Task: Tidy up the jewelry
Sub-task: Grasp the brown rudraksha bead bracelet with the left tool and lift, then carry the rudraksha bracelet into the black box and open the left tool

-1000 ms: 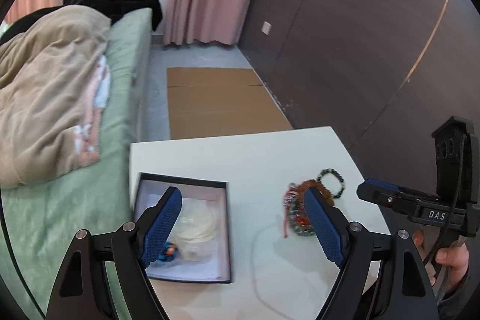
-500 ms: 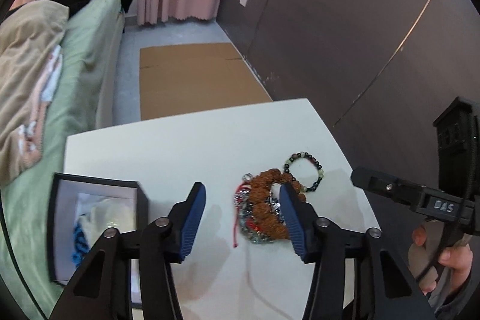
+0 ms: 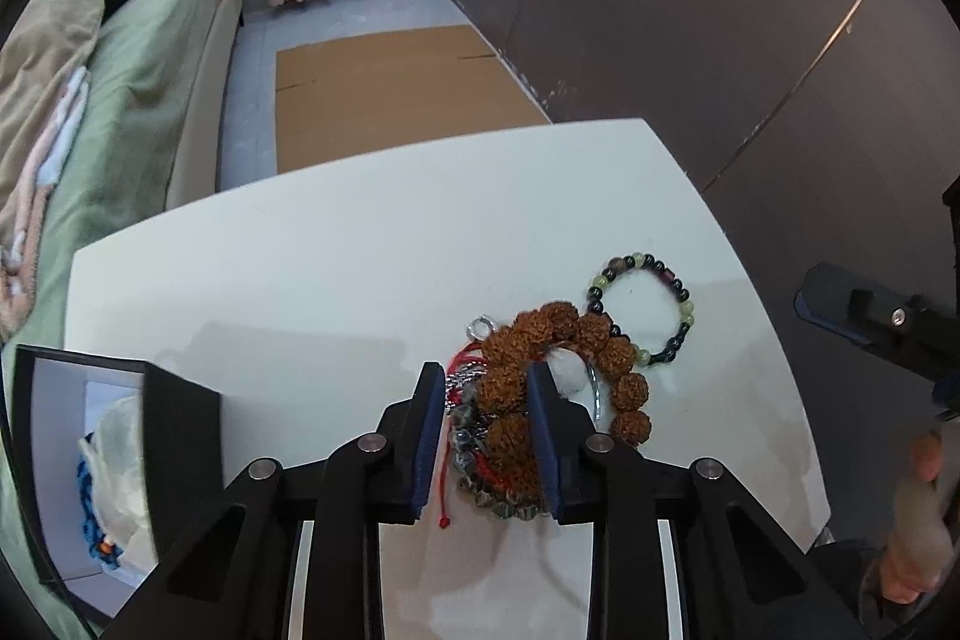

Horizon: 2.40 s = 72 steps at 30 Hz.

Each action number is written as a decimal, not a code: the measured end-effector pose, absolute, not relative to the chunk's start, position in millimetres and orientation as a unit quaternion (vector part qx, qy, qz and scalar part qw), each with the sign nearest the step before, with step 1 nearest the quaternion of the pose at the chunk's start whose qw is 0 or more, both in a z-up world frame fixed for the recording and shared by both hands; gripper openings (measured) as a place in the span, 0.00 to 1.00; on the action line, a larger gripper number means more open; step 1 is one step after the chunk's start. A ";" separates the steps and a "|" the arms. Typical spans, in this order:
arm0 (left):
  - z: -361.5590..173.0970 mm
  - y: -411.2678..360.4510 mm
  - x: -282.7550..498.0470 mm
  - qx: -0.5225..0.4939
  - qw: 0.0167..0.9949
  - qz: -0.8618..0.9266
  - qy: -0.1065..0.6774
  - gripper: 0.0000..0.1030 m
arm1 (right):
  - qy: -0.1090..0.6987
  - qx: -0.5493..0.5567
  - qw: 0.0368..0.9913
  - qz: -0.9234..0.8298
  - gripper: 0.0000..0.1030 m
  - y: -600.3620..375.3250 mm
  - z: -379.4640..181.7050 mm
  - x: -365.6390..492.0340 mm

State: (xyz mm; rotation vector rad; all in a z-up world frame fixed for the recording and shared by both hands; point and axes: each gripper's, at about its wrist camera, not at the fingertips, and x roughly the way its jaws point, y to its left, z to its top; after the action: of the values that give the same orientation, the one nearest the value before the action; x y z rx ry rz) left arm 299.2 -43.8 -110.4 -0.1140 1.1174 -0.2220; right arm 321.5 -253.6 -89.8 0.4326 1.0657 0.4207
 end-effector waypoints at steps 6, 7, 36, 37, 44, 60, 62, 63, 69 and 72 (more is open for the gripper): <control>-119.1 -46.2 300.0 -0.059 0.835 -0.111 0.536 0.28 | 0.505 0.199 0.816 0.199 0.69 -248.2 -93.1 325.8; -119.1 -46.0 299.8 -0.060 0.834 -0.112 0.536 0.28 | 0.507 0.198 0.815 0.198 0.69 -247.3 -94.5 326.1; -49.7 -25.9 266.8 -0.075 0.860 -0.169 0.475 0.19 | 0.515 0.189 0.814 0.191 0.69 -236.8 -99.4 325.8; -48.9 -22.7 266.4 -0.073 0.861 -0.164 0.476 0.19 | 0.515 0.189 0.814 0.190 0.69 -236.1 -99.3 325.6; -74.5 -35.2 275.0 -0.065 0.845 -0.165 0.504 0.19 | 0.516 0.186 0.814 0.190 0.69 -234.1 -99.8 324.7; -104.9 -46.3 284.4 -0.059 0.833 -0.143 0.531 0.19 | 0.524 0.184 0.807 0.202 0.67 -226.7 -103.1 322.9; -104.9 -43.9 283.9 -0.048 0.838 -0.127 0.529 0.19 | 0.523 0.181 0.808 0.201 0.67 -226.6 -102.9 322.1; -103.7 -41.5 283.1 -0.048 0.839 -0.124 0.527 0.19 | 0.524 0.180 0.808 0.200 0.67 -226.7 -103.4 322.5; -79.6 -32.2 277.2 -0.054 0.853 -0.133 0.502 0.19 | 0.526 0.181 0.805 0.205 0.66 -224.8 -104.9 323.5; -69.5 -28.2 274.3 -0.064 0.857 -0.139 0.492 0.19 | 0.530 0.187 0.798 0.217 0.61 -220.5 -108.2 324.2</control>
State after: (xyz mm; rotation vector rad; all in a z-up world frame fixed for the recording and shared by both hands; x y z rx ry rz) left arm 274.3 -28.2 -69.5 -0.1341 1.0342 -0.2920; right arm 324.2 -220.5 -108.2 0.4012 1.1384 0.4655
